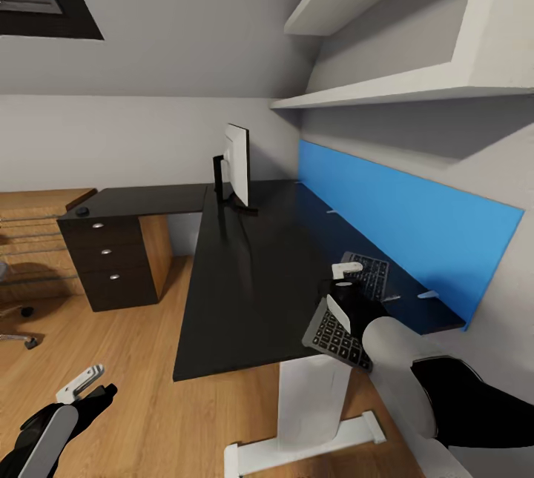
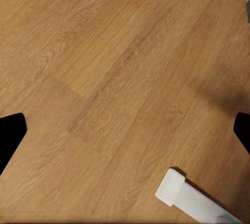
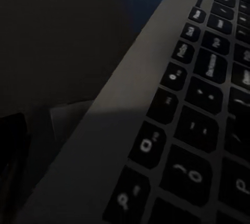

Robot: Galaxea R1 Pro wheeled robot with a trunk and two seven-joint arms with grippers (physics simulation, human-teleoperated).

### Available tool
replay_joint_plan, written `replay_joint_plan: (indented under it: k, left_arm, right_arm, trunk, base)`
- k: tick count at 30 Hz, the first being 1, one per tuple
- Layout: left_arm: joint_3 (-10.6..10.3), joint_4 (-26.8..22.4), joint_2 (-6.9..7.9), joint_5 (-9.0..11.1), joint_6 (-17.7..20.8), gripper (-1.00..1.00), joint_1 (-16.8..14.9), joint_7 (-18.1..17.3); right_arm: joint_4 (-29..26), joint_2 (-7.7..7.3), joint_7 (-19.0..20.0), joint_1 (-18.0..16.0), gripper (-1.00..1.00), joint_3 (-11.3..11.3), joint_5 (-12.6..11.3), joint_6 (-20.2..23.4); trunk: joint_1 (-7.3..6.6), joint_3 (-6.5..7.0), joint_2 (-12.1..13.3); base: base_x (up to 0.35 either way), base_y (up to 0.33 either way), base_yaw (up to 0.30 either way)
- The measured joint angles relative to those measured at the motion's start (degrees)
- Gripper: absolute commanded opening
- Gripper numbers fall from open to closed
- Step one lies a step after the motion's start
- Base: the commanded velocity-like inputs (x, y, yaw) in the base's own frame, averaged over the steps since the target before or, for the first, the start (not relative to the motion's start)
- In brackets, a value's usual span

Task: In the bedroom, organize the workspace by keeping the computer under the desk, ensuring the monitor is on the desk, placing the keyboard on the desk next to the monitor, placing the mouse on the desk next to the keyboard, moving the folder from the swivel chair onto the desk next to the mouse, stacking the notebook on top of the folder with the pen on top of the notebook, and positioning the swivel chair next to the desk.

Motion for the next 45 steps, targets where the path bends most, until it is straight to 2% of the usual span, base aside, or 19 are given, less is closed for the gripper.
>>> replay_joint_plan:
  k: [17, 32, 36, 39, 45]
  left_arm:
    - [0.0, 0.0, 0.0, 0.08, 0.0, 1.0, 0.0, 0.0]
    - [-0.08, 0.0, -0.08, 0.15, 0.07, 1.0, 0.0, 0.0]
    - [-0.08, -0.01, -0.08, 0.17, 0.02, 1.0, 0.0, 0.0]
    - [-0.09, -0.01, -0.08, 0.18, 0.0, 1.0, 0.0, 0.0]
    - [-0.08, 0.04, -0.08, 0.11, 0.0, 1.0, 0.0, 0.0]
  right_arm:
    - [-0.03, 0.01, 0.03, 0.0, 1.0, -0.02, -0.08, -0.09]
    - [0.16, 0.0, 0.08, 0.0, 1.0, -0.22, -0.04, -0.57]
    - [0.7, 0.1, 0.16, 0.03, 1.0, -0.88, -1.04, -1.53]
    - [0.7, 0.15, 0.06, 0.03, 1.0, -0.9, -1.1, -4.0]
    - [0.76, 0.17, 0.01, 0.03, 1.0, -0.91, -1.1, -6.2]
  trunk:
    - [0.01, 0.0, 0.0]
    - [-0.01, 0.0, -0.01]
    - [-0.88, 0.7, 1.59]
    - [-1.54, 1.24, 2.8]
    - [-2.86, 2.32, 5.2]
  base:
    - [-0.161, 0.0, 0.0]
    - [-0.012, 0.0, 0.0]
    - [0.0, 0.0, 0.0]
    - [0.0, 0.0, 0.0]
    - [0.0, 0.0, 0.0]
